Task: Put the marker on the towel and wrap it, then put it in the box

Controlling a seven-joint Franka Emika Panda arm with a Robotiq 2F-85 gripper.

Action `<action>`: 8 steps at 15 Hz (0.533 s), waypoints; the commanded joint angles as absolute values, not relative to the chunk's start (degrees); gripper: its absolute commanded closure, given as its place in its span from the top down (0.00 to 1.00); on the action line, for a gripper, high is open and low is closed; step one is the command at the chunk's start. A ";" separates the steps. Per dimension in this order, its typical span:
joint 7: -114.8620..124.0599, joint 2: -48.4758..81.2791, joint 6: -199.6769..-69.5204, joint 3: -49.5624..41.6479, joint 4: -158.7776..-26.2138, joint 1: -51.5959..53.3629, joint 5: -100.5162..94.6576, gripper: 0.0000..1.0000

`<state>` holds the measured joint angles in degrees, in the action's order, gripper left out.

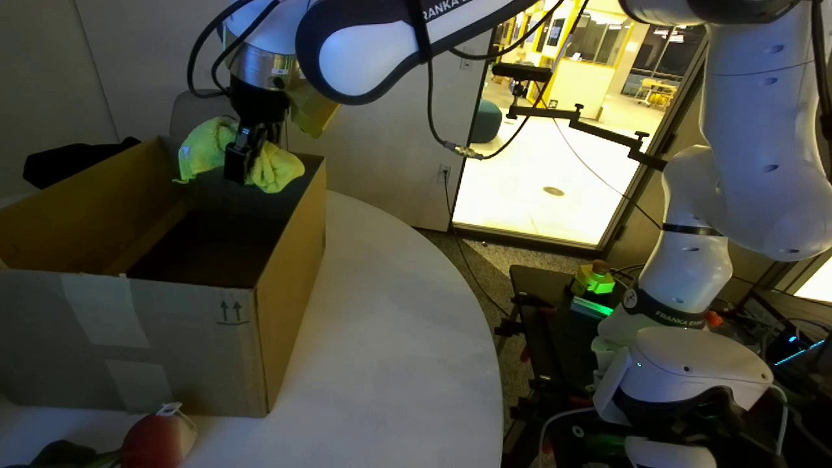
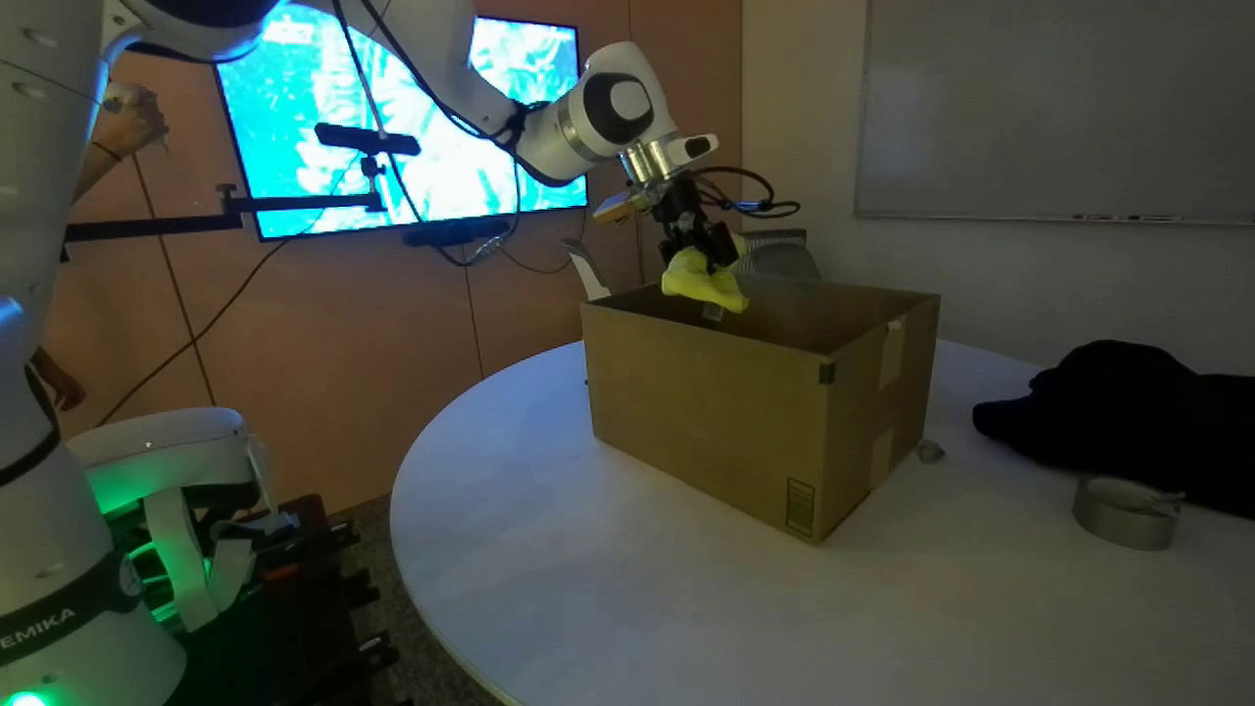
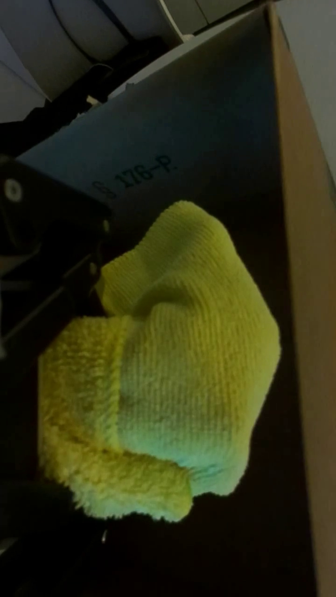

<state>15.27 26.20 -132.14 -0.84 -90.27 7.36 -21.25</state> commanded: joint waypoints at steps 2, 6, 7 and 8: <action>16.19 35.26 -130.65 -3.28 -78.77 9.63 -21.56 0.39; 15.32 39.25 -130.09 -4.50 -74.68 10.03 -21.15 0.68; 15.17 39.78 -130.00 -4.73 -74.20 10.06 -21.08 0.77; 15.04 40.07 -129.93 -4.90 -73.82 10.04 -20.97 0.84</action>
<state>15.61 37.51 -131.75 -3.51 -78.71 9.06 -21.25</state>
